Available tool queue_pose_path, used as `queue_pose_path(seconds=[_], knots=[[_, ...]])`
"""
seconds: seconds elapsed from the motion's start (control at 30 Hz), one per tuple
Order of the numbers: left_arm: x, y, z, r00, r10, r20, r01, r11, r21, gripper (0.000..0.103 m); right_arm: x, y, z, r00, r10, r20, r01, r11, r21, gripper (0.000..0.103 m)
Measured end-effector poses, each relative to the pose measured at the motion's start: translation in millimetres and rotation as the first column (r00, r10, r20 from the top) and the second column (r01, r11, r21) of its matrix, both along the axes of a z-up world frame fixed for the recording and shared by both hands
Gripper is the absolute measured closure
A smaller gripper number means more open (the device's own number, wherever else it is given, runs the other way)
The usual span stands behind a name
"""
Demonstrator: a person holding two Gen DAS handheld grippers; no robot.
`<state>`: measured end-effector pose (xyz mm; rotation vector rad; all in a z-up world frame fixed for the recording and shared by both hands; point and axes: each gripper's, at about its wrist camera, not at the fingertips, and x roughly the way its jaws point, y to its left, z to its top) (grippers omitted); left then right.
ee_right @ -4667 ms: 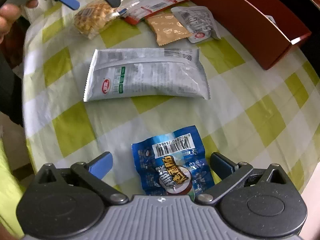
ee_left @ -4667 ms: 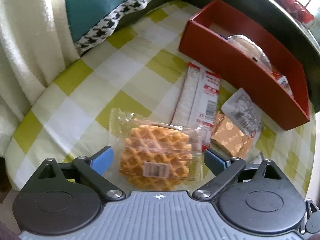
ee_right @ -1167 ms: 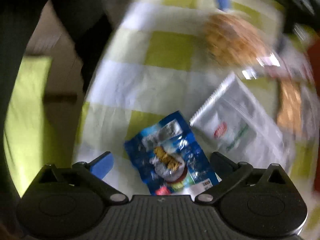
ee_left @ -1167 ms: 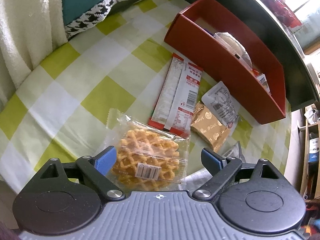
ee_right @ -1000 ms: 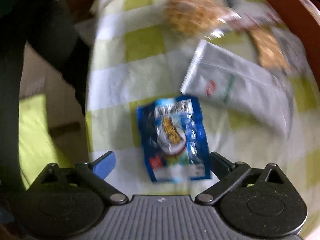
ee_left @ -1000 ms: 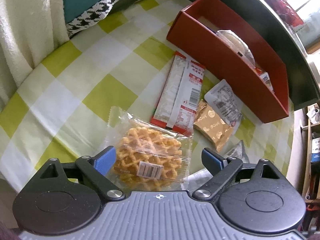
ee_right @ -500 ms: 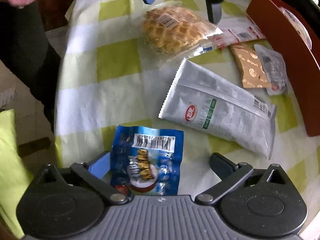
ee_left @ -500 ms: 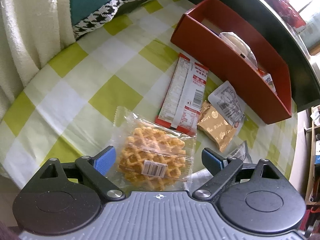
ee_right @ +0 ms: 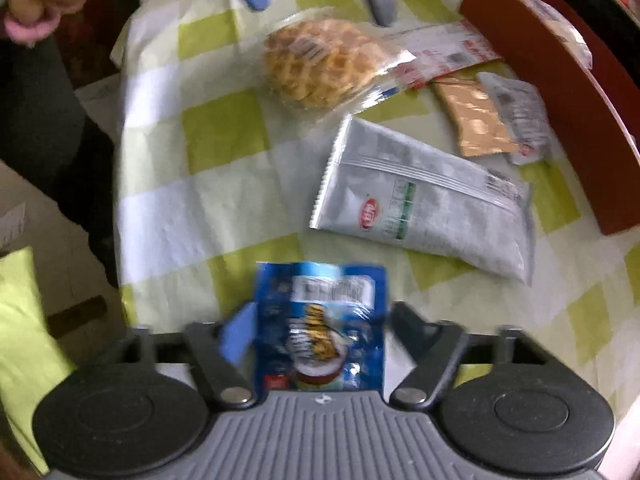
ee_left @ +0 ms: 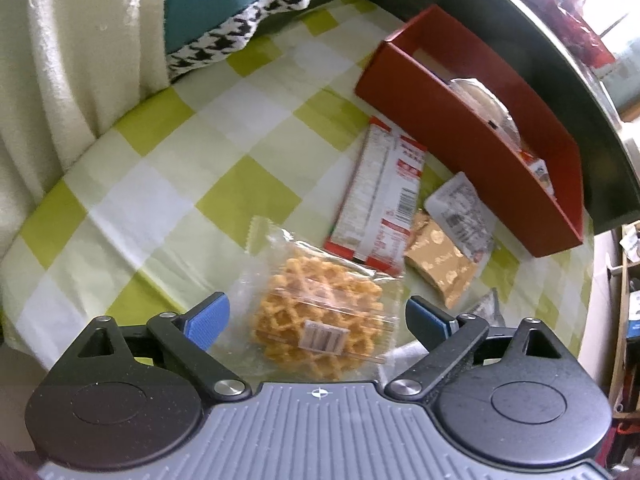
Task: Organize snacks
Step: 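Lift blue snack bag with right tool while left tool holds the waffle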
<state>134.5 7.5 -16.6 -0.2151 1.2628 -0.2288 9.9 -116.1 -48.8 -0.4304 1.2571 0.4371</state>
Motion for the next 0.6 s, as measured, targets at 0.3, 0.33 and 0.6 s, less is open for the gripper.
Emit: queue_pose_path(seconds=[0.3,0.33,0.6], knots=[[-1.6,-32.5,-16.2,0.999,-0.052,0.006,0.051,0.991,0.125,0.005,0.2,-43.6,13.5,0.980,-0.197,0.021,0.191,0.969,0.160,0.033],[-2.3,-35.3,-18.6,0.999,-0.052,0.005,0.051,0.989,0.138,0.005,0.4,-47.1,14.7,0.976,-0.214,0.029,0.206,0.963,0.172,0.033],[5.7,-58.4,-45.0,0.998,-0.065,0.018,0.057,0.955,0.292,0.000,-5.4,-73.7,37.7,0.953,-0.297,0.054,0.275,0.928,0.251,0.033]])
